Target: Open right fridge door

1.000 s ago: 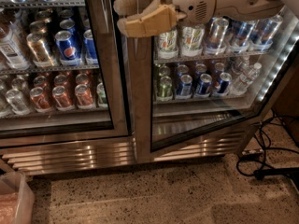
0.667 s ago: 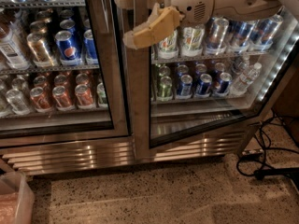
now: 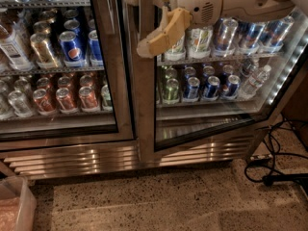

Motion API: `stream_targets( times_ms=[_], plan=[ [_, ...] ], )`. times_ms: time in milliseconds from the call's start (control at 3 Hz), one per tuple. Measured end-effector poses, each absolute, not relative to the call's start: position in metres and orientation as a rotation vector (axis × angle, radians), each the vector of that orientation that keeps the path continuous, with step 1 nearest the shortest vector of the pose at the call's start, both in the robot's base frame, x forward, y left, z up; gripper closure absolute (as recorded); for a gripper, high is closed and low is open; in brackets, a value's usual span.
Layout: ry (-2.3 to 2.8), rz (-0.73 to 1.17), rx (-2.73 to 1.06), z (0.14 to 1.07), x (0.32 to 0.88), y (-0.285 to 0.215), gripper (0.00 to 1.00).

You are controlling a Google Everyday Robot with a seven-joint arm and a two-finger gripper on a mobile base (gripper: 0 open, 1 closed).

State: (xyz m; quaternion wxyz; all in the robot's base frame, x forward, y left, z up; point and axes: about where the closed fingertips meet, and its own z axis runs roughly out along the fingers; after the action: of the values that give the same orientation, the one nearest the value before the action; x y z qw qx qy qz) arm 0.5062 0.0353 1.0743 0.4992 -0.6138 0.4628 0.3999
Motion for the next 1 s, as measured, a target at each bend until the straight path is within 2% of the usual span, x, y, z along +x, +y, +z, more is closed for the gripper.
stream_targets(
  times_ms=[667,1000],
  plan=[
    [1.134,0.955,-1.483,1.076,0.502,0.035,0.0],
    [1.246,0.864,-1.462,1.089,0.479,0.013,0.0]
  ],
)
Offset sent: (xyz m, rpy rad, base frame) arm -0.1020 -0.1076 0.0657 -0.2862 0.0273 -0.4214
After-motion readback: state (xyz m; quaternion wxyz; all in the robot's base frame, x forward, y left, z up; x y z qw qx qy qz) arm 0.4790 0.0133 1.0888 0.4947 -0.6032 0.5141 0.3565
